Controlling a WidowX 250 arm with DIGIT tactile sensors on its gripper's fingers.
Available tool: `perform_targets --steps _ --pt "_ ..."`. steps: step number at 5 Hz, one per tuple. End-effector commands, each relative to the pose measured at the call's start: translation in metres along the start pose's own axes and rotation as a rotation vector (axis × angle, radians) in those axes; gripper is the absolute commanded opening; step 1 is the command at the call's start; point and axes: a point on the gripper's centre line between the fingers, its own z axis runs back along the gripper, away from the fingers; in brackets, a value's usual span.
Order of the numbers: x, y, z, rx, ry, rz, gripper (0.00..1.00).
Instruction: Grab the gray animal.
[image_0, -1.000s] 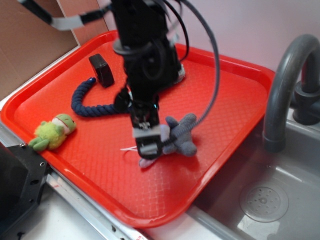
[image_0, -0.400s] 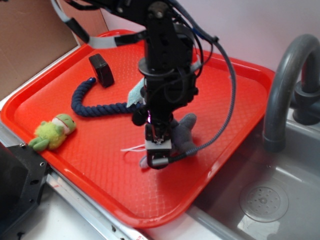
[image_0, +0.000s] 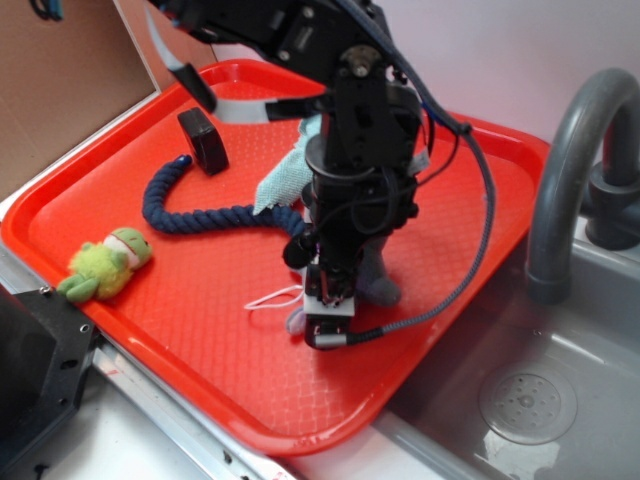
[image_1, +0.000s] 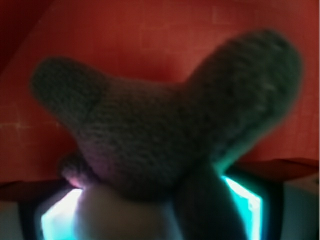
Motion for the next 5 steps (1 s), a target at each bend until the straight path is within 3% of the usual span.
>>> perform_targets --steps 1,2,3,4,5 --pt "0.001 -0.006 0.009 -0.012 -0.072 -0.027 0.00" --pt "-0.006 -0.003 0.021 -0.012 -0.106 0.059 0.00" --pt "-0.031 0.015 0.054 -0.035 -0.184 0.222 0.00" --pt "-0.072 0.037 0.091 -0.077 -0.315 0.390 0.00" --pt "-0.119 0.050 0.116 -0.145 -0.379 0.555 0.00"
